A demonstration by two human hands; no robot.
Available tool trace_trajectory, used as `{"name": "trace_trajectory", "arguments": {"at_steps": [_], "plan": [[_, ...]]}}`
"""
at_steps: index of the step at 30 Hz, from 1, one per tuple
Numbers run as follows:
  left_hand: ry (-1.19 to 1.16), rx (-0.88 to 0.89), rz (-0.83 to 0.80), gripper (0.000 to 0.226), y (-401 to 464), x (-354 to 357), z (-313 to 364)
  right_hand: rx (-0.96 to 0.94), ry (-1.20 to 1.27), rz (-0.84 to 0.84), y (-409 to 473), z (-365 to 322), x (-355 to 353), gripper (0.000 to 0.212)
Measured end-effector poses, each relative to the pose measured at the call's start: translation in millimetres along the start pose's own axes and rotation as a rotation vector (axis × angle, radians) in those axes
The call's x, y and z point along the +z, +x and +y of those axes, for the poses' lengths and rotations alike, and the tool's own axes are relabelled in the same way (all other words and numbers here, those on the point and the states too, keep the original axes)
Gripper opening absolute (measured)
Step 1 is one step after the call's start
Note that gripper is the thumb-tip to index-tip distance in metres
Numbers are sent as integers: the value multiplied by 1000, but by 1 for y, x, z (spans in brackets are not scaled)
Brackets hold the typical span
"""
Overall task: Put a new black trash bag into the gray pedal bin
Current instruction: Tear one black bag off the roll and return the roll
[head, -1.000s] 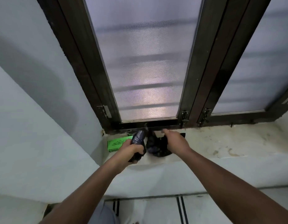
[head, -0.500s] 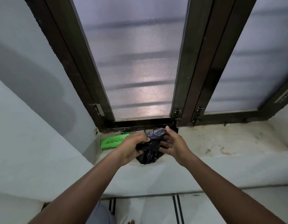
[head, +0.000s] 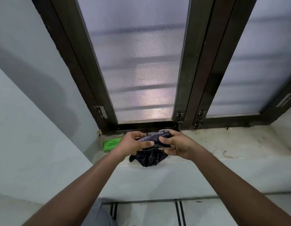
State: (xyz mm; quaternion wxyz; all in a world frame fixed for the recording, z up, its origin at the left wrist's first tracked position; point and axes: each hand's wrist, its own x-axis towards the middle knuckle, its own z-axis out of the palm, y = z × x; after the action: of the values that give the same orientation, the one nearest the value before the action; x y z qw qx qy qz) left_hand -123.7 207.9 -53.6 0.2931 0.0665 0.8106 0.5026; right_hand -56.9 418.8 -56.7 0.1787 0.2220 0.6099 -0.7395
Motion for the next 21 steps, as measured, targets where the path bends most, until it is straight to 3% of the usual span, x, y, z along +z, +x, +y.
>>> {"name": "trace_trajectory", "arguments": {"at_steps": [9,15,19,21], "plan": [[-133,-32,27,65,-9,-14,-6,-13,62,-45,3,1,10,48],[-490,-94,-112,40,-18,-25,-2,-68,201,4,6,-4,21,49],[-660,-56,1,34,-18,-30,-1,-97,227,57,4,-6,30,46],[-683,-11,33,38,-18,-34,-1,-77,166,112,3,-7,31,30]]}}
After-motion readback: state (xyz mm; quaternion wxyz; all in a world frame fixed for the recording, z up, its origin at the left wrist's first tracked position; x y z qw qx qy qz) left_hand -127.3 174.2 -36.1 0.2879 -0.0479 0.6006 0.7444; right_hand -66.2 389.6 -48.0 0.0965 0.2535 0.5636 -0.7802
